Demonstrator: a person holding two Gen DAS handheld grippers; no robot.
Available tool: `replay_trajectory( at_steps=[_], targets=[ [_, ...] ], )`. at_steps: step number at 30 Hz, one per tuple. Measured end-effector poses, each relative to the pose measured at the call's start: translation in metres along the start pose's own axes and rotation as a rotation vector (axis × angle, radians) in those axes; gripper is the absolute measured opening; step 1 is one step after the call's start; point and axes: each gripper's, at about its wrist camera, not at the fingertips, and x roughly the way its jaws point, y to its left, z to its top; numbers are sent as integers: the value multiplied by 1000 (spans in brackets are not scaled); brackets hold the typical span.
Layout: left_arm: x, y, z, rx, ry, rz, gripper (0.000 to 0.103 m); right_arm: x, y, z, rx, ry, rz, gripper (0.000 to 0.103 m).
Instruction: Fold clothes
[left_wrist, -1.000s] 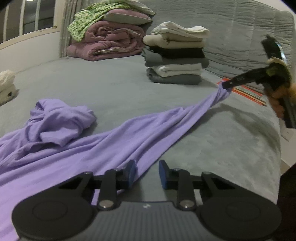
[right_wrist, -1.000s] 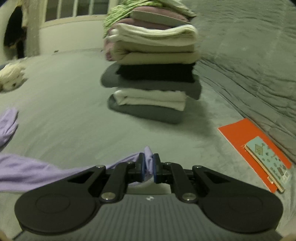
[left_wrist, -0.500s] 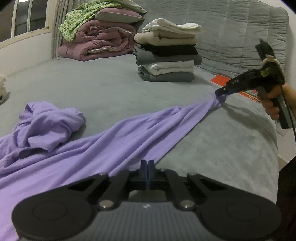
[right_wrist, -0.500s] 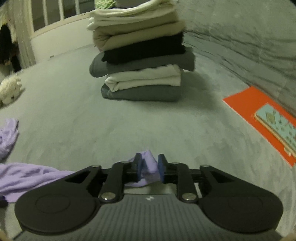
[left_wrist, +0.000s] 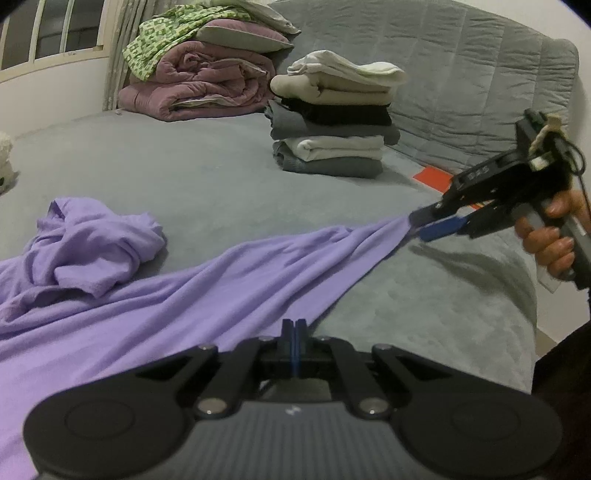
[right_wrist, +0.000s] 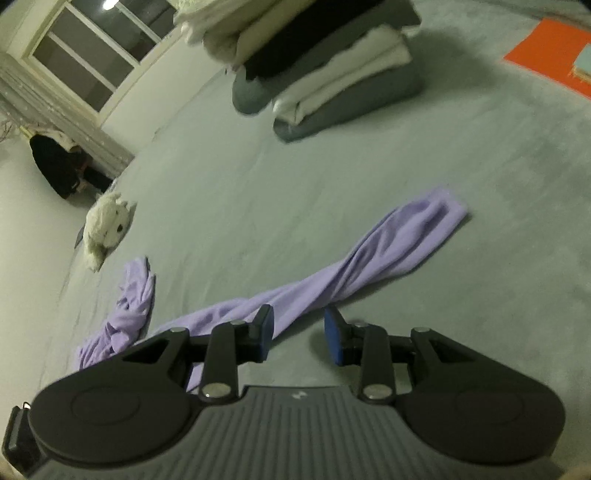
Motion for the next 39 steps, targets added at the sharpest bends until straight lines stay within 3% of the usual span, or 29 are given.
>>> replay_trajectory(
  at_steps=[5,7,10,23,39],
  targets=[
    [-2,0,-1,1,-4,1,0,17,5,-4,16,9,22,32],
    [-2,1,-1,-3,-5,-1,0,17,8,-4,9,-3,14,9],
    [-6,1,0,-6,-8,-16,0,15,12,-4,-3,-19,3,4],
    [-38,2,1,-34,-35,-133,0,-25,39,-21,-98,-12,-82,3],
    [-55,-16,-24,37,50,-220,0,-52,34,-71,-121,63,-166,3]
  ],
)
